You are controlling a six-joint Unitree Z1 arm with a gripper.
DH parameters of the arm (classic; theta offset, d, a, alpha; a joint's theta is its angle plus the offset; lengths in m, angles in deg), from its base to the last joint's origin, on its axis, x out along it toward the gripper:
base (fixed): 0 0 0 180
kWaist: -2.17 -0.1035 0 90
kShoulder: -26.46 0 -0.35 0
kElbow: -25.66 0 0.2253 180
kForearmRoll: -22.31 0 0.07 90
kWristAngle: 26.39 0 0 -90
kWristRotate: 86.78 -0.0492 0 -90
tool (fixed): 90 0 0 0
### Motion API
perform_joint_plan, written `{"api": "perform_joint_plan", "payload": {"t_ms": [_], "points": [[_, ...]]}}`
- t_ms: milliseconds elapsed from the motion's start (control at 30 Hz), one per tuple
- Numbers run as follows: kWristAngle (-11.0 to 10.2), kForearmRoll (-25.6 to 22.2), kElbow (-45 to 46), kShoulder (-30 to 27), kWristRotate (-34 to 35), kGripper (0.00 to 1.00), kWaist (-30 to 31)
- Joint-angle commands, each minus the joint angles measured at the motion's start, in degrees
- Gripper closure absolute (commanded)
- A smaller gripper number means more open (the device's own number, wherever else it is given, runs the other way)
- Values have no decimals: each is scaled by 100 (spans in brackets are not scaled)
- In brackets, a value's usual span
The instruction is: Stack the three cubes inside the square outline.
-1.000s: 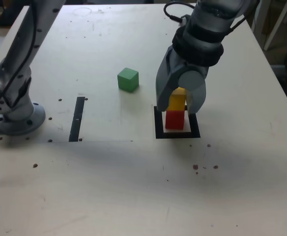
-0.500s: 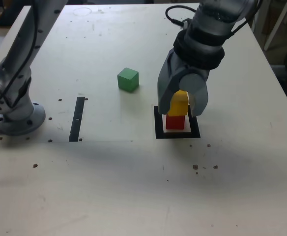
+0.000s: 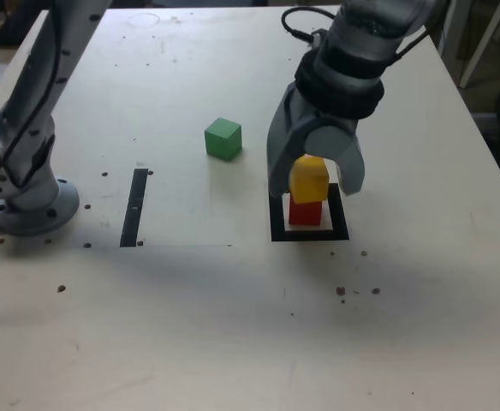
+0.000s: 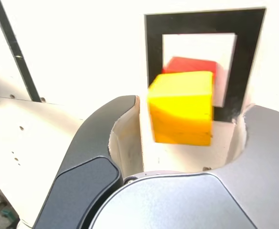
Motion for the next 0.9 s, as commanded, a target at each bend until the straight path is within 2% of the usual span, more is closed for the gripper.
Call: {"api": "perform_joint_plan", "payload": {"t_ms": [0,467,633,767,867], "points": [[-24,-63,147,-247,173,0,-30],[275,21,1665,-1179,1797,1,-746],[492,332,2306,-1438,2244,1,-1187],[725,729,2734,-1467,2411,1,-1516],[806,979,2893,-1446,2452,1,-1732]]}}
